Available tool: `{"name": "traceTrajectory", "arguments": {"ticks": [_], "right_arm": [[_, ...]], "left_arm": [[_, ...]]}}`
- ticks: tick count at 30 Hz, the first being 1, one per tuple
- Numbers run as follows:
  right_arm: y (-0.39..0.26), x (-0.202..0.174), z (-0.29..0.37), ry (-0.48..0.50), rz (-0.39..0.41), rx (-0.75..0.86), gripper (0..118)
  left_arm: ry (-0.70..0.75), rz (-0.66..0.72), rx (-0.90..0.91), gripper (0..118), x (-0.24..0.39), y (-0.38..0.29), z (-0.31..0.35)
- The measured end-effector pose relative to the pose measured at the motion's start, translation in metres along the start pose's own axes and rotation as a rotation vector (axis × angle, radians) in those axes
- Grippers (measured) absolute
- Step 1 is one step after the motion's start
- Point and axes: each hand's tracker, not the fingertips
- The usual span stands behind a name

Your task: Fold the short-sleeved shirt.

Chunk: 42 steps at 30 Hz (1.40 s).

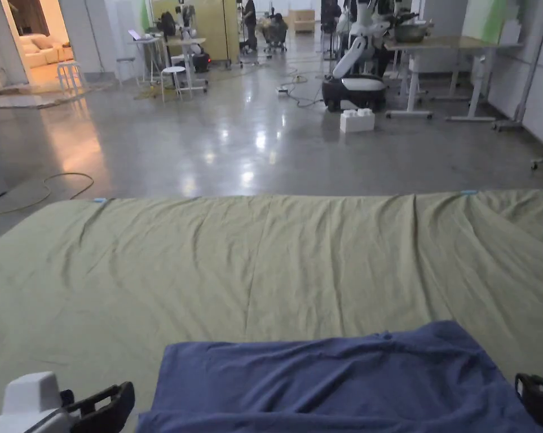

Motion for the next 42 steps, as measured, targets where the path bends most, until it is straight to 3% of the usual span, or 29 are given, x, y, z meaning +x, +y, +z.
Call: {"name": "traceTrajectory", "arguments": {"ticks": [6, 9, 11, 13, 14, 15, 18, 22, 26, 27, 32, 34, 35, 37, 38, 42], "right_arm": [[0.005, -0.028, 0.111, 0.023, 0.030, 0.266, 80], [0.004, -0.050, 0.152, 0.063, 0.065, 0.337, 79], [0.003, -0.061, 0.172, 0.097, 0.073, 0.379, 73], [0.002, -0.070, 0.190, 0.110, 0.069, 0.402, 47], [0.002, -0.074, 0.196, 0.116, 0.083, 0.438, 33], [0.003, -0.078, 0.204, 0.124, 0.102, 0.460, 17], [0.002, -0.082, 0.212, 0.142, 0.094, 0.434, 3], [0.006, -0.088, 0.216, 0.139, 0.131, 0.444, 0], [0.000, -0.088, 0.208, 0.157, 0.058, 0.396, 0], [-0.001, -0.089, 0.206, 0.152, 0.082, 0.415, 0], [-0.020, -0.084, 0.192, 0.200, -0.009, 0.284, 0], [-0.028, -0.083, 0.189, 0.204, 0.009, 0.275, 0], [-0.033, -0.082, 0.188, 0.201, 0.009, 0.263, 0], [-0.040, -0.079, 0.185, 0.202, -0.003, 0.216, 0], [-0.044, -0.078, 0.182, 0.198, -0.007, 0.201, 0], [-0.048, -0.075, 0.179, 0.183, -0.012, 0.145, 0]], "left_arm": [[-0.023, -0.117, 0.308, 83, 0.049, 0.033, 0.116], [-0.026, -0.250, 0.426, 82, 0.077, 0.034, 0.162], [-0.036, -0.300, 0.459, 79, 0.088, 0.029, 0.176], [-0.030, -0.309, 0.470, 59, 0.097, 0.024, 0.188], [-0.035, -0.324, 0.469, 42, 0.098, 0.023, 0.192], [-0.047, -0.317, 0.438, 13, 0.100, 0.021, 0.195], [-0.084, -0.338, 0.396, 0, 0.102, 0.023, 0.196], [-0.131, -0.236, 0.361, 0, 0.090, 0.010, 0.197], [-0.105, -0.219, 0.343, 0, 0.090, 0.011, 0.188], [-0.107, -0.196, 0.304, 0, 0.084, 0.010, 0.179], [-0.082, 0.085, 0.015, 0, 0.039, -0.028, 0.082], [-0.074, 0.184, -0.073, 2, 0.028, -0.055, 0.047], [-0.080, 0.207, -0.118, 14, 0.020, -0.069, 0.027], [-0.033, 0.186, -0.191, 72, 0.012, -0.092, -0.010], [-0.002, 0.182, -0.231, 84, 0.012, -0.105, -0.022], [0.058, 0.228, -0.303, 82, 0.002, -0.131, -0.071]]}}
